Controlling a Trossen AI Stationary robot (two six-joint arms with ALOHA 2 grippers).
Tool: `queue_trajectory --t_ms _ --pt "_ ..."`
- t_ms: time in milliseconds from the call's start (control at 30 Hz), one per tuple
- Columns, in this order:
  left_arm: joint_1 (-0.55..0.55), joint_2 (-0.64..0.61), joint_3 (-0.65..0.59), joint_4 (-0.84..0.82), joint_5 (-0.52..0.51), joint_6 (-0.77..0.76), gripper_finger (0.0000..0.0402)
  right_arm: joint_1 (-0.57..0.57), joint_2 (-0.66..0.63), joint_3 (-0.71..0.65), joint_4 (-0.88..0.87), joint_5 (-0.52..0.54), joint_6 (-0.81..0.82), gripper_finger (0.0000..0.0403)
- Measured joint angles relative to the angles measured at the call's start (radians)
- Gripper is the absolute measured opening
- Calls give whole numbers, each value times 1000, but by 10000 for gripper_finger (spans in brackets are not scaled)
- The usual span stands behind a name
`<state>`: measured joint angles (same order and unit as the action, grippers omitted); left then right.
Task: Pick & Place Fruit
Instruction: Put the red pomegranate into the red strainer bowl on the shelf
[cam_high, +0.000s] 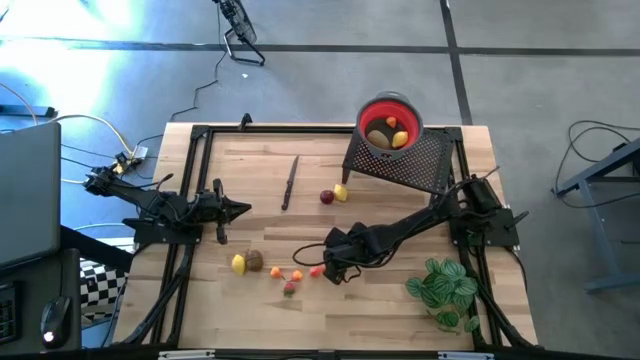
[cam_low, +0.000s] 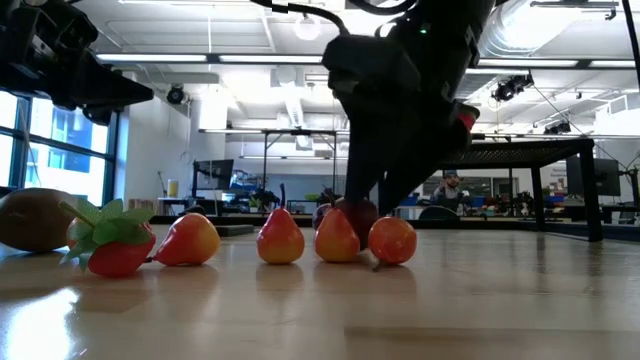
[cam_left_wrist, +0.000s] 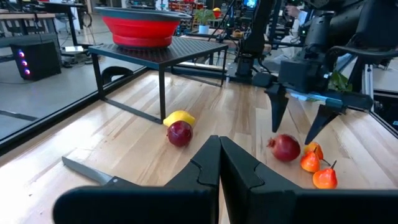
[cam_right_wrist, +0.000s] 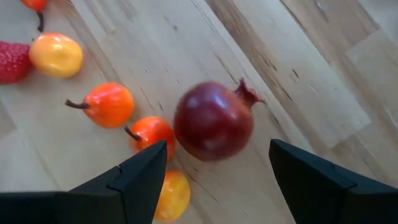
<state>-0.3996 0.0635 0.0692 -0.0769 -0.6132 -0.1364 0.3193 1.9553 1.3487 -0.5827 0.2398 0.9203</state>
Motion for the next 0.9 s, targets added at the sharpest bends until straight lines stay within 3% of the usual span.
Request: queue_trajectory --t_ms 900 --pt "0 0 0 -1 0 0 0 -10 0 -1 99 -14 15 275"
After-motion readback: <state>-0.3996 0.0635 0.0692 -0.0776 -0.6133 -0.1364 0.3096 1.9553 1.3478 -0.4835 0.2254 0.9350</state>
